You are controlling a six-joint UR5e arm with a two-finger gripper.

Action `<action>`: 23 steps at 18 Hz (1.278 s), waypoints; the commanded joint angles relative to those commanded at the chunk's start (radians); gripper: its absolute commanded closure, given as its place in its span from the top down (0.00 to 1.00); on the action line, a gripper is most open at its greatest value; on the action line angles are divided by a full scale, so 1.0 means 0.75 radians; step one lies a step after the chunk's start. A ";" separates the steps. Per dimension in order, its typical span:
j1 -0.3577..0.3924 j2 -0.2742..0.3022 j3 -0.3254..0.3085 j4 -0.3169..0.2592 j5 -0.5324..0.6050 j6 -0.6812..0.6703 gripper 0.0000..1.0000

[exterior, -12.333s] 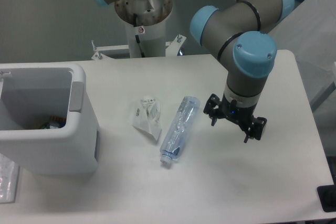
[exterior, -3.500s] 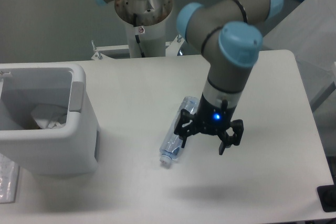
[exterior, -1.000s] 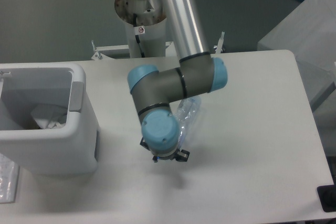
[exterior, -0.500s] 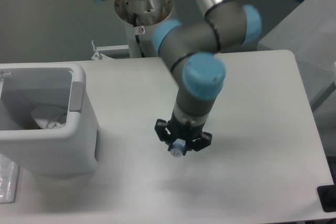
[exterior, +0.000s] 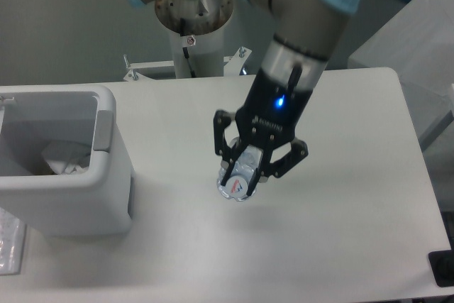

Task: Place the trash in the trash can
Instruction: 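Grasp the bottle by its cap end and lift it upright, then carry the upright bottle over the white bin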

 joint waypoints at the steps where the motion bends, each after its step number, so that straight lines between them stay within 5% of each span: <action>1: 0.000 0.000 0.000 0.025 -0.043 -0.004 0.00; 11: -0.031 -0.020 0.045 0.082 -0.391 -0.016 0.00; 23: -0.151 0.063 0.033 0.092 -0.426 -0.450 0.00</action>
